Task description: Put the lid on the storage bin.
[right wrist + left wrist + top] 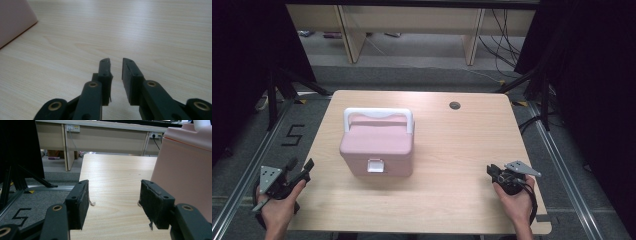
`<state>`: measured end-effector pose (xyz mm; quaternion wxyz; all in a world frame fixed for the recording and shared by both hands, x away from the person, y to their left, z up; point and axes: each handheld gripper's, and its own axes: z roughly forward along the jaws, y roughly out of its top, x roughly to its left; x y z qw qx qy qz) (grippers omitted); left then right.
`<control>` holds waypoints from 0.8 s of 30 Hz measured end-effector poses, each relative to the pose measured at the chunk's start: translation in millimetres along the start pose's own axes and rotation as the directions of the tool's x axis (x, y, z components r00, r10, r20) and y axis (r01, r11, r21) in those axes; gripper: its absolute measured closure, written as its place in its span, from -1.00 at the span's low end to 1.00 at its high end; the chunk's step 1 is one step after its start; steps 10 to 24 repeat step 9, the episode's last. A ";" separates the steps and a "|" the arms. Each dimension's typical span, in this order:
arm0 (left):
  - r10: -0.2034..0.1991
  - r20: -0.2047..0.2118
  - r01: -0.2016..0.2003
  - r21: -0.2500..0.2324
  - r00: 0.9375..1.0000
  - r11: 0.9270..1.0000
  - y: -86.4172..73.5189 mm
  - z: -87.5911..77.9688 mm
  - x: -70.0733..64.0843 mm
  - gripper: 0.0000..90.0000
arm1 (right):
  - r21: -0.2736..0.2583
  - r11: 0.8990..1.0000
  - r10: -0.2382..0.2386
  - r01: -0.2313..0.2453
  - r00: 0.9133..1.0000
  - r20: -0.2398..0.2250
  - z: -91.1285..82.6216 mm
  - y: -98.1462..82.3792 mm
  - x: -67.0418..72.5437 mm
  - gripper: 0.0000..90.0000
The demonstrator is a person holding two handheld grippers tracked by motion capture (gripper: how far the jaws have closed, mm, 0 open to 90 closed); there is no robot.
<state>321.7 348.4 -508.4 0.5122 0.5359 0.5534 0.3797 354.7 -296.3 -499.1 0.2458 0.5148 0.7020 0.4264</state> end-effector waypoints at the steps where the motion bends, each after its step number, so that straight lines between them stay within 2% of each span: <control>1: -0.001 -0.001 0.001 0.002 1.000 1.000 -0.3 -0.3 -0.6 -0.10 | 0.018 1.000 -0.002 0.001 1.000 0.005 -0.4 0.2 0.7 0.67; 2: -0.004 0.001 0.004 -0.003 1.000 1.000 -0.9 0.1 -1.2 -0.10 | 0.018 1.000 -0.002 0.001 1.000 0.005 -0.4 0.2 0.7 0.67; 3: -0.002 0.002 0.002 0.004 1.000 1.000 -0.9 -0.4 -1.7 -0.10 | 0.021 0.999 0.029 -0.029 1.000 -0.004 0.4 -0.4 3.5 0.65; 4: -0.004 0.004 0.004 0.002 1.000 1.000 -0.8 -0.3 -2.4 -0.10 | 0.001 1.000 0.002 -0.002 1.000 -0.016 2.5 0.1 1.0 0.62; 5: -0.004 0.002 0.004 -0.002 1.000 1.000 -0.9 0.0 -2.9 -0.10 | 0.001 1.000 0.012 -0.012 1.000 -0.011 2.4 0.8 2.5 0.60; 6: -0.011 0.000 0.011 -0.008 1.000 1.000 -1.2 0.5 -3.4 -0.10 | 0.020 0.998 0.053 -0.053 0.999 -0.005 0.5 1.4 6.2 0.59; 7: -0.010 -0.002 0.010 -0.012 1.000 1.000 -1.2 0.8 -3.9 -0.10 | 0.001 1.000 0.016 -0.016 1.000 -0.009 2.0 2.2 3.9 0.57; 8: -0.004 0.016 0.004 -0.013 1.000 1.000 -1.2 0.4 -3.5 -0.10 | -0.002 1.000 -0.006 0.006 1.000 -0.001 2.3 2.5 3.1 0.56; 9: -0.005 0.006 0.005 0.004 1.000 1.000 -0.6 -0.4 -4.4 -0.10 | -0.005 1.000 0.000 0.000 1.000 -0.011 2.1 3.1 4.1 0.55; 24: -0.005 0.006 0.005 0.004 1.000 1.000 -0.6 -0.4 -4.4 -0.10 | -0.005 1.000 0.000 0.000 1.000 -0.011 2.1 3.1 4.1 0.55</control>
